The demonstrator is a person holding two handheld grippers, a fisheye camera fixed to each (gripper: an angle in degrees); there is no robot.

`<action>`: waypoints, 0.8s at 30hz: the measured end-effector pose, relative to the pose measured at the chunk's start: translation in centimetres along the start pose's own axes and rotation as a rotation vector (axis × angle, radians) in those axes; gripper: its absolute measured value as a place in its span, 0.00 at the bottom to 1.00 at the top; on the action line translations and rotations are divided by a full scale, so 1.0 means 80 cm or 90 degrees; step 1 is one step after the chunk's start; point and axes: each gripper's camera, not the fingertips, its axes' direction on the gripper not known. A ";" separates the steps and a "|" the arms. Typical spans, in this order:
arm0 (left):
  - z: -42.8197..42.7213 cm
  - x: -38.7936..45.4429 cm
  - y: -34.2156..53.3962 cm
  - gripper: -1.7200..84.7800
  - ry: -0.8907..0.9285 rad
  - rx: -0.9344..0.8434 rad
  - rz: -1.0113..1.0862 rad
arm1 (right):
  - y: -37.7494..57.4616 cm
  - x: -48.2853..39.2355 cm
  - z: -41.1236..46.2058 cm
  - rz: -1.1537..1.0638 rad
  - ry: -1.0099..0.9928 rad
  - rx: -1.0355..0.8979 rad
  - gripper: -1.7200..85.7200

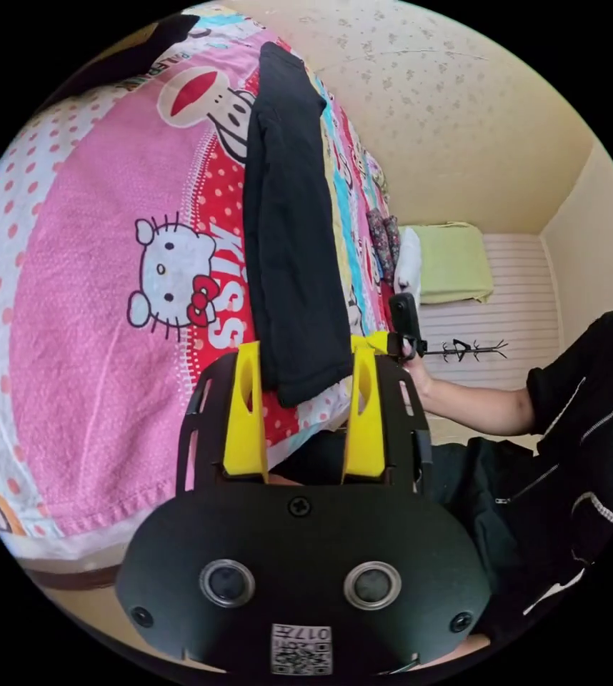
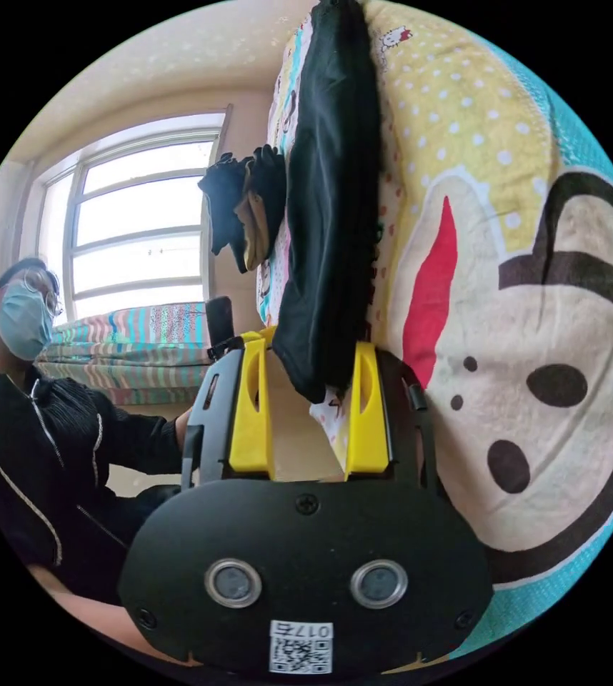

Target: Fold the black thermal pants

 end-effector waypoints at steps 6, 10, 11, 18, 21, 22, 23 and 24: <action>-0.004 -0.076 0.020 0.20 -0.049 0.023 -0.020 | -0.027 -0.013 0.051 -0.010 0.028 -0.089 0.11; -0.006 -0.106 0.032 0.23 -0.060 0.018 0.015 | -0.025 -0.043 0.061 -0.017 -0.007 -0.102 0.08; -0.011 -0.118 0.037 0.22 -0.048 0.010 0.024 | -0.017 -0.051 0.058 -0.005 -0.023 -0.091 0.08; -0.106 -0.212 0.076 0.18 0.012 0.143 0.013 | 0.048 -0.103 0.042 0.054 -0.091 -0.032 0.07; -0.133 -0.209 0.057 0.15 -0.061 0.167 0.099 | 0.083 -0.136 0.053 0.053 -0.069 -0.056 0.06; -0.134 -0.201 0.039 0.13 -0.086 0.161 0.147 | 0.091 -0.141 0.055 0.055 -0.073 -0.060 0.06; -0.131 -0.191 0.020 0.11 -0.102 0.157 0.197 | 0.109 -0.150 0.062 0.066 -0.089 -0.067 0.06; -0.129 -0.186 0.009 0.11 -0.107 0.157 0.224 | 0.128 -0.160 0.069 0.081 -0.109 -0.069 0.06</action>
